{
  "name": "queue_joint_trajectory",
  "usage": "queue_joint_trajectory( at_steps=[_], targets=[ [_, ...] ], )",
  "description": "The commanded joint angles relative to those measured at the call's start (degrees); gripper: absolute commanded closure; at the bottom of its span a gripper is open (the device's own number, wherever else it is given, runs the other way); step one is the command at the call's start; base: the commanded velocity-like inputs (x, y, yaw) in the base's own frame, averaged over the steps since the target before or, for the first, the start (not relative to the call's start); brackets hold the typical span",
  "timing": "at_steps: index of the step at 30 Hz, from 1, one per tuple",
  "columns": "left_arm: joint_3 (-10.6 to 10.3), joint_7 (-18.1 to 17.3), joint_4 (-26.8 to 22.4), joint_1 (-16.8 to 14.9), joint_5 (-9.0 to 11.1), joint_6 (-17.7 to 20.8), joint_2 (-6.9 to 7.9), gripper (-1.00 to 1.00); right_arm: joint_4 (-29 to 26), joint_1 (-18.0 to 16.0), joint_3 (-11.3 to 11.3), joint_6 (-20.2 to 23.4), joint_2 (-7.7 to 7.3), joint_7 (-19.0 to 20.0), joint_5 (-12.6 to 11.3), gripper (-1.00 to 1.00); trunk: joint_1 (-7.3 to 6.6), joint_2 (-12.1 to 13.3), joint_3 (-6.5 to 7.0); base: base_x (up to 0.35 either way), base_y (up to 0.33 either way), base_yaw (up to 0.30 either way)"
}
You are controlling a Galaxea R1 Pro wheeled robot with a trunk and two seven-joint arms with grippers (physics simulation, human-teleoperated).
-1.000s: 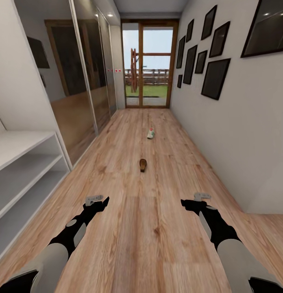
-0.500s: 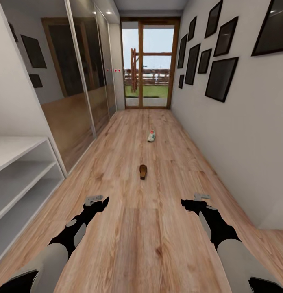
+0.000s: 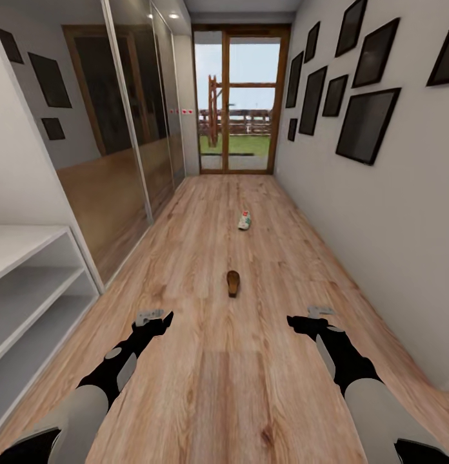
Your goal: Pick up the two gym shoes and the two sandals from the corridor floor and place them onto the hallstand (shoe rack) in the corridor, making sure they are on the rack and not on the floor. Arrange them so the two gym shoes are next to each other and the two sandals are next to each other.
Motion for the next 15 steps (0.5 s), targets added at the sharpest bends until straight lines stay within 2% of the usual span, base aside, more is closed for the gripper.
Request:
queue_joint_trajectory(
  at_steps=[1, 15],
  targets=[
    [0.5, -0.5, 0.1, -0.1, -0.1, -0.1, -0.03, -1.00, -0.1, 0.0, -0.3, 0.3, 0.05, 0.5, 0.5, -1.00, 0.02, 0.0, -0.05, 0.289, 0.180, 0.000],
    [0.5, -0.5, 0.1, -0.1, -0.1, -0.1, -0.03, -1.00, -0.1, 0.0, -0.3, 0.3, 0.05, 0.5, 0.5, -1.00, 0.02, 0.0, -0.05, 0.285, 0.191, 0.000]
  ],
)
